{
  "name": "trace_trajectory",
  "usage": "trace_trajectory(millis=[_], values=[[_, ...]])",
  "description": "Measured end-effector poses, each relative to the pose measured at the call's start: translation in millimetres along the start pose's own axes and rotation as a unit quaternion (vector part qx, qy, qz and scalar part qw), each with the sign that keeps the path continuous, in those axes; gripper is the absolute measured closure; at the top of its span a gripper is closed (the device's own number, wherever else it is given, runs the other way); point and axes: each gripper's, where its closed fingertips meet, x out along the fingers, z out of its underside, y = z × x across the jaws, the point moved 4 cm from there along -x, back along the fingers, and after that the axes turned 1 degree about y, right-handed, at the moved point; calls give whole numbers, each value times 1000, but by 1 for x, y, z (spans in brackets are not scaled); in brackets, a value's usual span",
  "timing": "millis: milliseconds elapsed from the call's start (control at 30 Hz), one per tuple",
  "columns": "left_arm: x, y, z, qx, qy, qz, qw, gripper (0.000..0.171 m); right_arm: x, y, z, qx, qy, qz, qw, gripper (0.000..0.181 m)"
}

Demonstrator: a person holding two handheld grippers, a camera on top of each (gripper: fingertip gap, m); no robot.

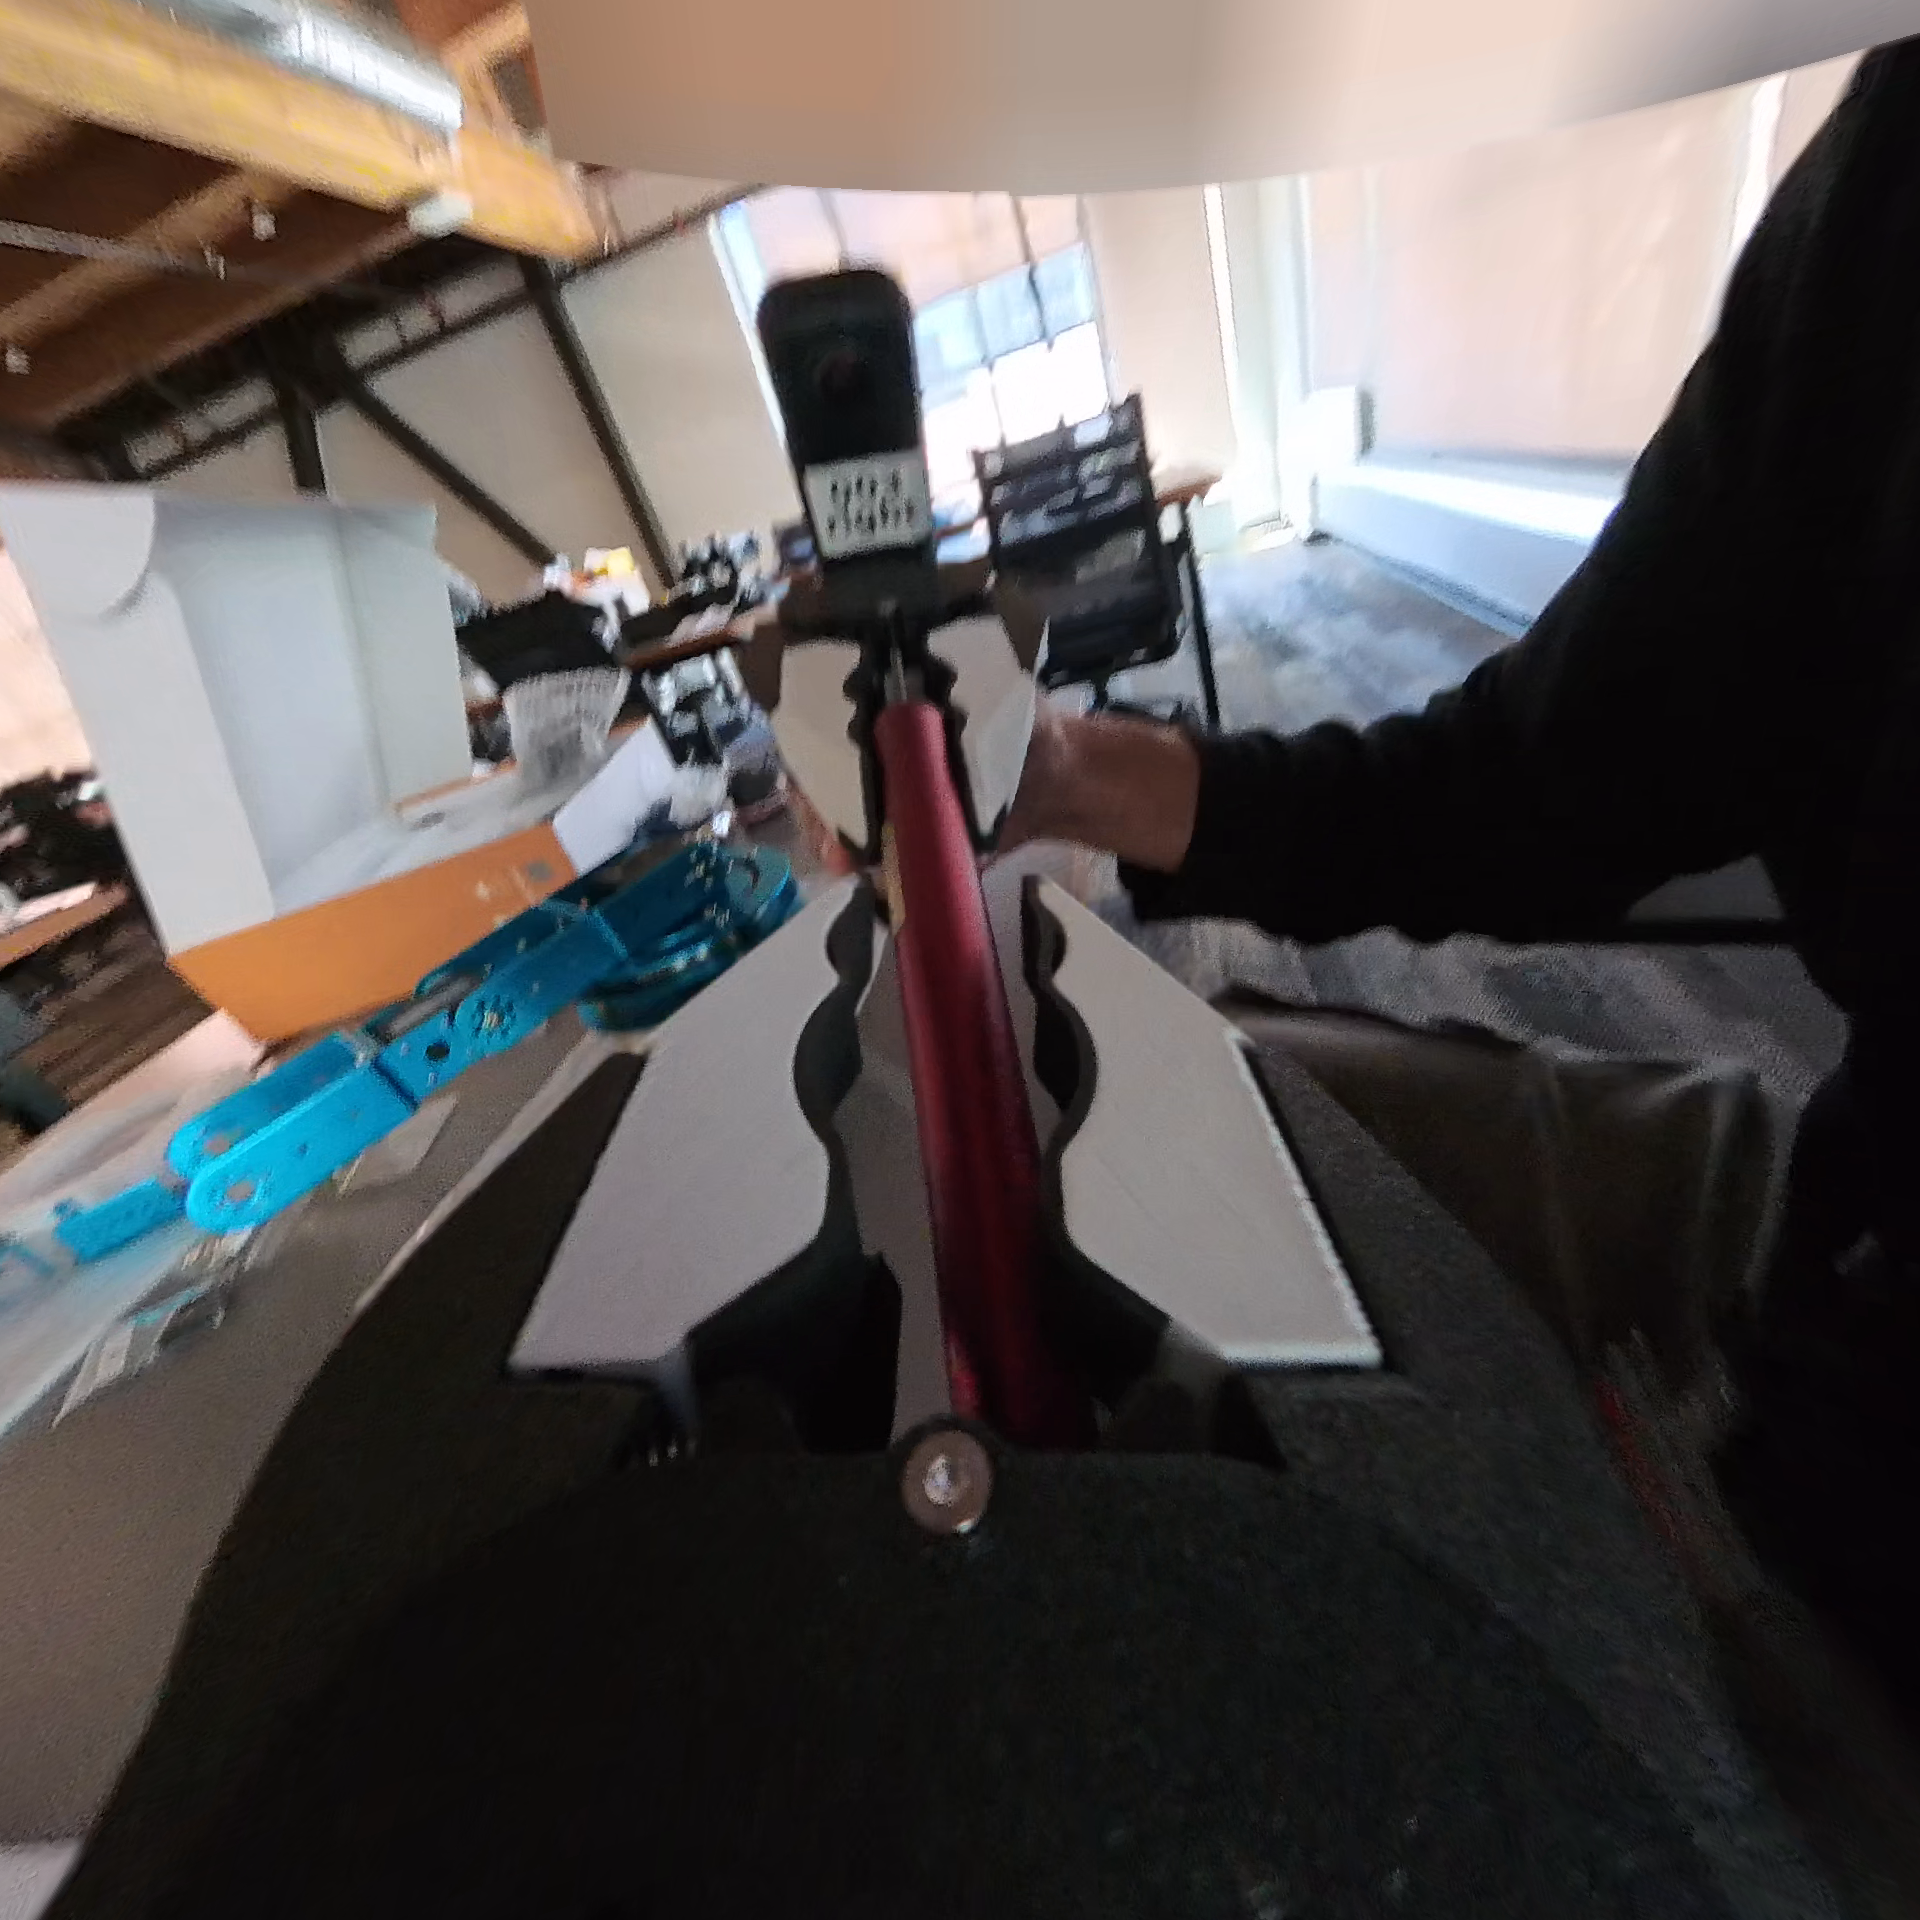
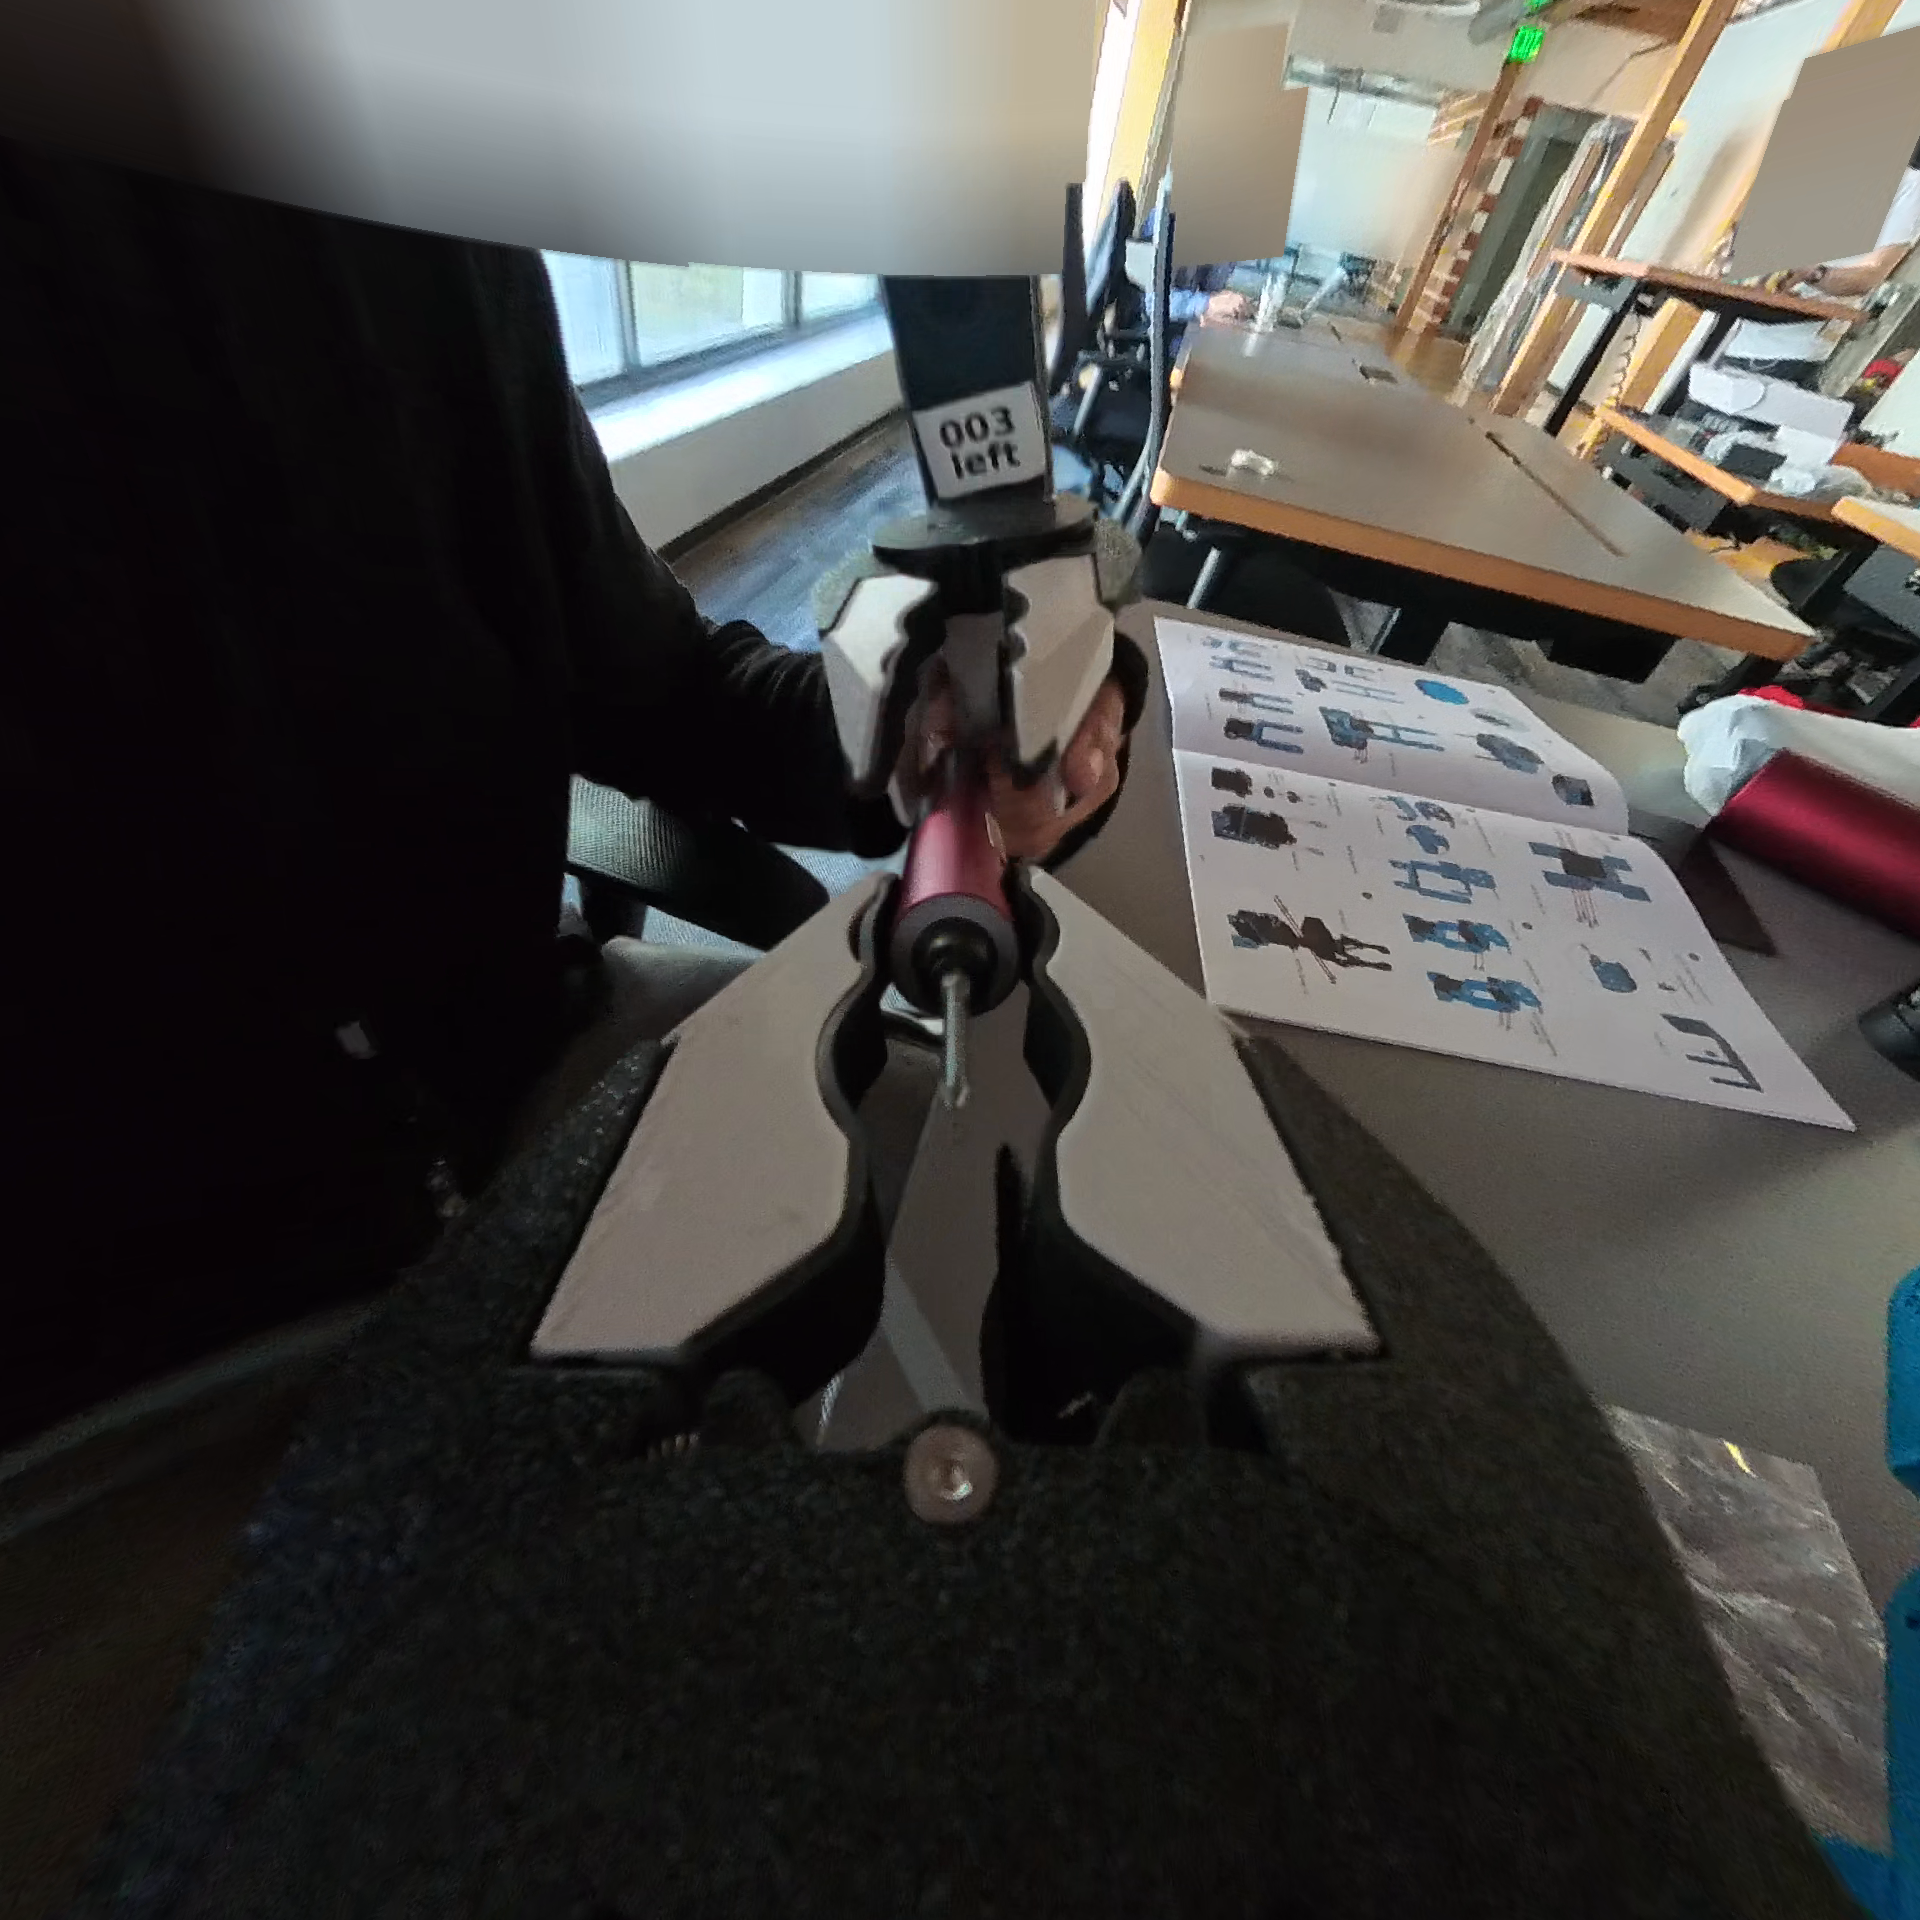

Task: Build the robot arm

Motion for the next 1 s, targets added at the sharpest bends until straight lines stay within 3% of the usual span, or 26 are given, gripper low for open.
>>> trace_trajectory(millis=[67,167,233,333,367,433,667,767,833,900,1000], values=[[1,-3,15,-3,-43,-13,999,128,2,5,4,-4,-33,10,999,162],[7,-14,37,3,-85,-53,995,120,10,19,14,-12,-101,13,995,161],[13,-21,52,11,-116,-67,991,119,14,34,24,-17,-159,23,987,161],[20,-35,73,56,-181,-97,977,133,13,46,21,-4,-161,8,987,161],[19,-43,77,72,-195,-116,971,146,11,48,15,1,-145,3,989,161],[18,-45,81,86,-204,-105,969,151,6,51,6,6,-115,4,993,161],[6,-39,48,42,-171,-53,983,156,4,34,-7,74,36,-10,997,155],[7,-29,34,31,-185,-15,982,156,8,19,-18,50,129,3,990,157],[6,-25,23,29,-191,-11,981,156,5,13,-25,19,156,37,987,160],[5,-18,4,24,-154,-5,988,152,2,10,-41,37,202,31,978,161],[1,-11,-25,32,-46,-26,998,147,-4,6,-68,63,275,15,959,161]])
